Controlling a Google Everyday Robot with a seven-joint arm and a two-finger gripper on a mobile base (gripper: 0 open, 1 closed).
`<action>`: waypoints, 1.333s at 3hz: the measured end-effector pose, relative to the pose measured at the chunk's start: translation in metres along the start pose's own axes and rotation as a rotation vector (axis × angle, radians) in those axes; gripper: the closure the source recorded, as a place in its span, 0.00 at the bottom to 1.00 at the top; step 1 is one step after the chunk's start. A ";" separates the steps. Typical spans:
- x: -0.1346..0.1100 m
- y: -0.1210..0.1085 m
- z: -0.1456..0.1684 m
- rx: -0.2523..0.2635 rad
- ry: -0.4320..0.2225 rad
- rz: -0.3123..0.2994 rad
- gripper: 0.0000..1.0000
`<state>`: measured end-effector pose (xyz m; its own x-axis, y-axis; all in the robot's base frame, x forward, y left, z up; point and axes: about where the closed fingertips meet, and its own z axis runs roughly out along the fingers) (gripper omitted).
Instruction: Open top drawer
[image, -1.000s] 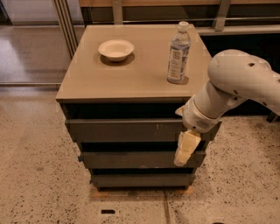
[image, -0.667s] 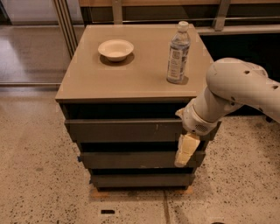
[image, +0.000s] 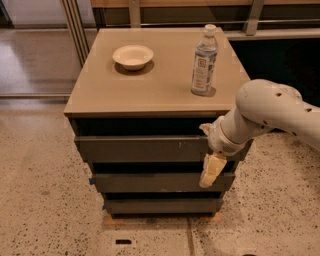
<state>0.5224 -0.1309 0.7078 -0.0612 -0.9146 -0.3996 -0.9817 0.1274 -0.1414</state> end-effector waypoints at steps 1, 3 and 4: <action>0.006 -0.016 0.018 0.005 -0.005 -0.017 0.00; 0.008 -0.039 0.065 -0.060 0.013 -0.044 0.00; 0.007 -0.029 0.063 -0.106 0.028 -0.038 0.00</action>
Offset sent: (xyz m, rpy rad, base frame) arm 0.0558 0.0059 -0.0525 -0.0067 0.0041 0.0495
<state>0.5616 -0.1166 0.6518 -0.0269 -0.9286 -0.3700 -0.9969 0.0524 -0.0588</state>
